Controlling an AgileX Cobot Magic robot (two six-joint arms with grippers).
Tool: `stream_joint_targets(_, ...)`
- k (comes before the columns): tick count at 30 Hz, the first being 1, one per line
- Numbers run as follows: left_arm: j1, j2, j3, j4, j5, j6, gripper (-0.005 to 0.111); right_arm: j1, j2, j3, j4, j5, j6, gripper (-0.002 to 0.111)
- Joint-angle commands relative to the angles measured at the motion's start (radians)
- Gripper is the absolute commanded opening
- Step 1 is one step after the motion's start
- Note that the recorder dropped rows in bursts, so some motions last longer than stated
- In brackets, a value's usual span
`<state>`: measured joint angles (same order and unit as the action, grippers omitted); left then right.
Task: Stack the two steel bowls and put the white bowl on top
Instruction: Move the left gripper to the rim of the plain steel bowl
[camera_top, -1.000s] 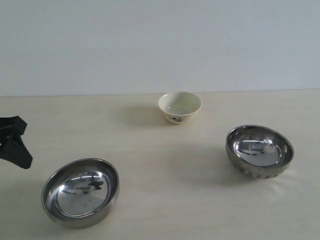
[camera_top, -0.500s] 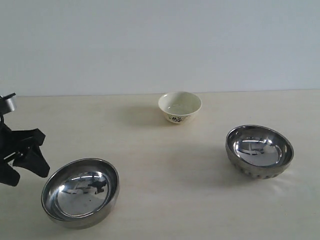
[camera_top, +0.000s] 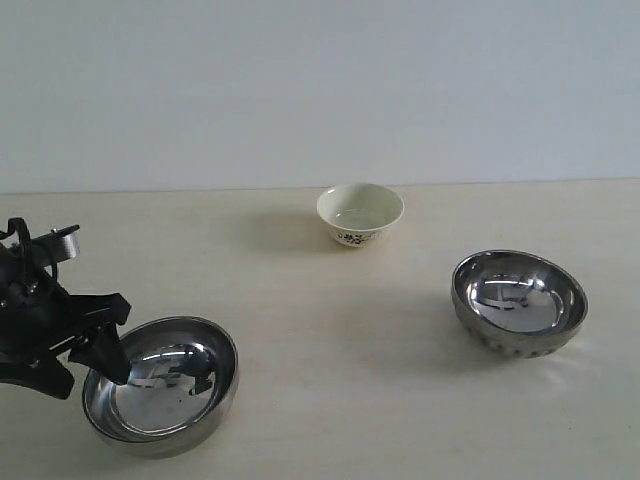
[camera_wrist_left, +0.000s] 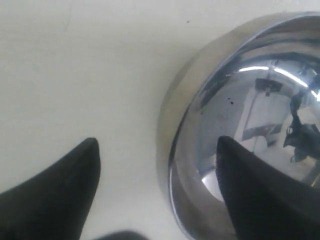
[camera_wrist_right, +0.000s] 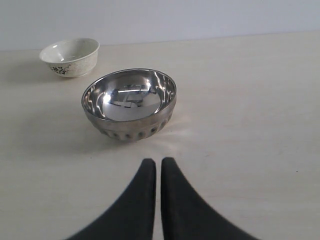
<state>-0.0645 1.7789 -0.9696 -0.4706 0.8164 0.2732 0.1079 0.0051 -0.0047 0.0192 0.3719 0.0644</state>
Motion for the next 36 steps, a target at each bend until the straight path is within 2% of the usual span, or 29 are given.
stream_joint_targets(1, -0.018, 0.031, 0.001, -0.011, -0.032, -0.008, 0.062, 0.002, -0.005, 0.005, -0.004, -0.005, 0.004, 0.000)
stream_joint_targets(10, -0.018, 0.045, 0.001, -0.007, -0.043, -0.008, 0.056, 0.002, -0.005, 0.005, -0.004, -0.005, 0.004, 0.000)
stream_joint_targets(18, -0.018, 0.045, 0.001, 0.051, -0.058, -0.028, 0.056, 0.002, -0.005, 0.005, -0.004, -0.007, 0.004, 0.000)
stream_joint_targets(32, -0.018, 0.045, 0.001, 0.049, -0.058, -0.034, 0.056, 0.002, -0.005, 0.005, -0.004, -0.007, 0.004, 0.000)
stream_joint_targets(34, -0.018, 0.045, 0.001, 0.046, -0.058, -0.034, 0.054, 0.002, -0.005, 0.005, -0.004, -0.007, 0.004, 0.000)
stream_joint_targets(36, -0.018, 0.045, 0.001, 0.043, -0.058, -0.034, 0.044, 0.002, -0.005, 0.005, -0.004, -0.007, 0.004, 0.000)
